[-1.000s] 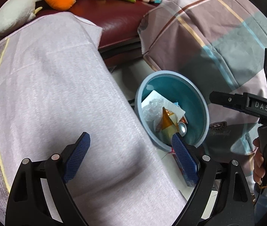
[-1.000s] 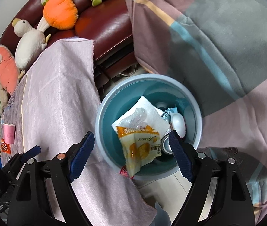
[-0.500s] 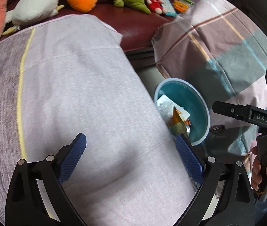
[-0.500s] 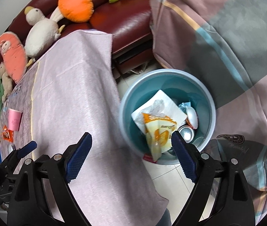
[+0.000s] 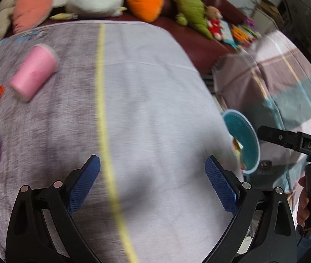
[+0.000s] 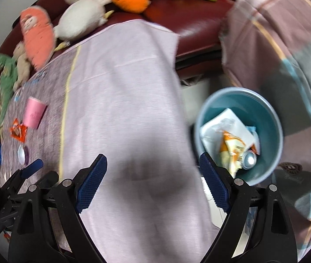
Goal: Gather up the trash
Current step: 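Move both tools back over the table toward the pink cup, then grasp the pink paper cup with the right tool while the left tool grasps the orange Ovaltine bag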
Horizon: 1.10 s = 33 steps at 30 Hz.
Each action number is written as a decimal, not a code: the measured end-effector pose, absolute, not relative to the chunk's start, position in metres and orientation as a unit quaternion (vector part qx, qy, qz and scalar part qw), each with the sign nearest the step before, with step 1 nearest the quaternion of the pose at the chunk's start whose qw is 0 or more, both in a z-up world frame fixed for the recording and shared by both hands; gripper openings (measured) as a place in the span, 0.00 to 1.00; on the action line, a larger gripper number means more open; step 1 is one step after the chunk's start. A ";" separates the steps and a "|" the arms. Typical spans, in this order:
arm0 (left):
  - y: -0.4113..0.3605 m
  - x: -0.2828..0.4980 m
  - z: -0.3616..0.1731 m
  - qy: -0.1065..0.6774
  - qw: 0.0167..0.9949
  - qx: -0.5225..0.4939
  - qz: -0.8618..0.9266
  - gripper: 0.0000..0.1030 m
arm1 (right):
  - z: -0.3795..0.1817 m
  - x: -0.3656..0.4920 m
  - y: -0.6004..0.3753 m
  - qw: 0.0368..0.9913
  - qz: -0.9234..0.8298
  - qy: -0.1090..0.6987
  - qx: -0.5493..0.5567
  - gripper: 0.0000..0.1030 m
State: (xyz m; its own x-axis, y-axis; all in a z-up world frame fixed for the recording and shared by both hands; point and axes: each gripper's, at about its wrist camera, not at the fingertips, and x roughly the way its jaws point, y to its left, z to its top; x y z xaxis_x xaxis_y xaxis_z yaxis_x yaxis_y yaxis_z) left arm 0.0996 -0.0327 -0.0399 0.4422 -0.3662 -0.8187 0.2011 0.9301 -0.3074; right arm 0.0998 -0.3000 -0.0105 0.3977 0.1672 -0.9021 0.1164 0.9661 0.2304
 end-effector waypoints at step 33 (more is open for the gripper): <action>0.263 0.139 -0.049 0.461 0.869 -0.178 0.034 0.94 | -0.016 0.231 0.005 0.797 0.159 0.582 -0.005 0.80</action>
